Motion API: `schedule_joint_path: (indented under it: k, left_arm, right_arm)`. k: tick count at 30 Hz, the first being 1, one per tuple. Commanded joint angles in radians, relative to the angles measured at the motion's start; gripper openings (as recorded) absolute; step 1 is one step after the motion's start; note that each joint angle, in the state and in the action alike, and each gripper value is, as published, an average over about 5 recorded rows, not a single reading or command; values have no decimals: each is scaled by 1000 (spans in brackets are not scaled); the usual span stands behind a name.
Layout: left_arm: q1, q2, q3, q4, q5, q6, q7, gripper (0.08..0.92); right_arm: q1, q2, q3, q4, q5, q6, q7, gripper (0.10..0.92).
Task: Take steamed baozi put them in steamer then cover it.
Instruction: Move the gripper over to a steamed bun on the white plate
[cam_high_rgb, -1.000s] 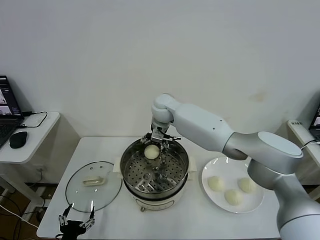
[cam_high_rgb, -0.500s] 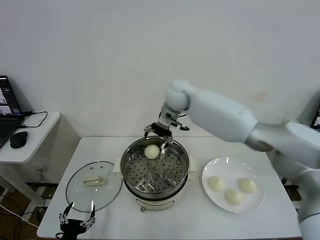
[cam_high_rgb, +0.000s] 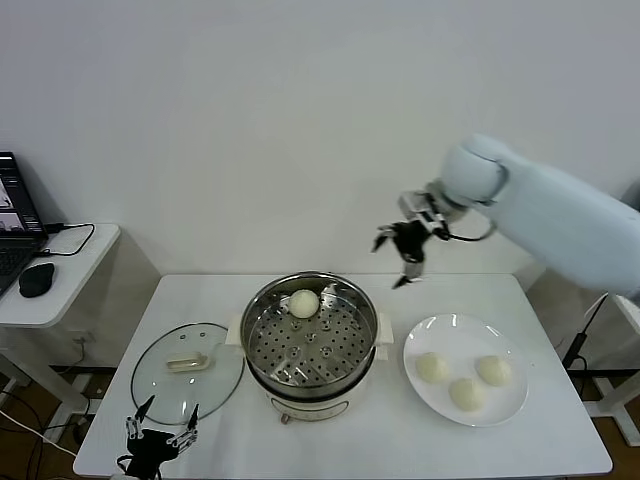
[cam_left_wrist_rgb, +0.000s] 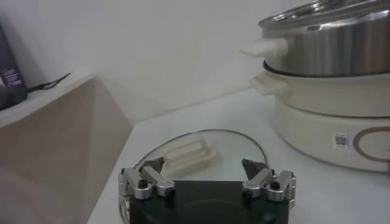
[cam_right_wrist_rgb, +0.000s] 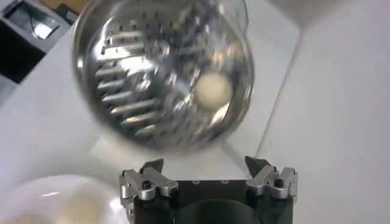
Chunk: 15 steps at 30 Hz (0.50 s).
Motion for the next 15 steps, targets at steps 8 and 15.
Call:
schedule_joint_path:
  k: [8,15]
  left_arm:
    - [23,2,17,-7,8,-3,0,823]
    - [28,-1,8,-5,14,-2,1,823]
  right_arm:
    - [-266,-212,79,153,-140,-207,61,823]
    - [-447,-161,148,119,-216,-191,85,823]
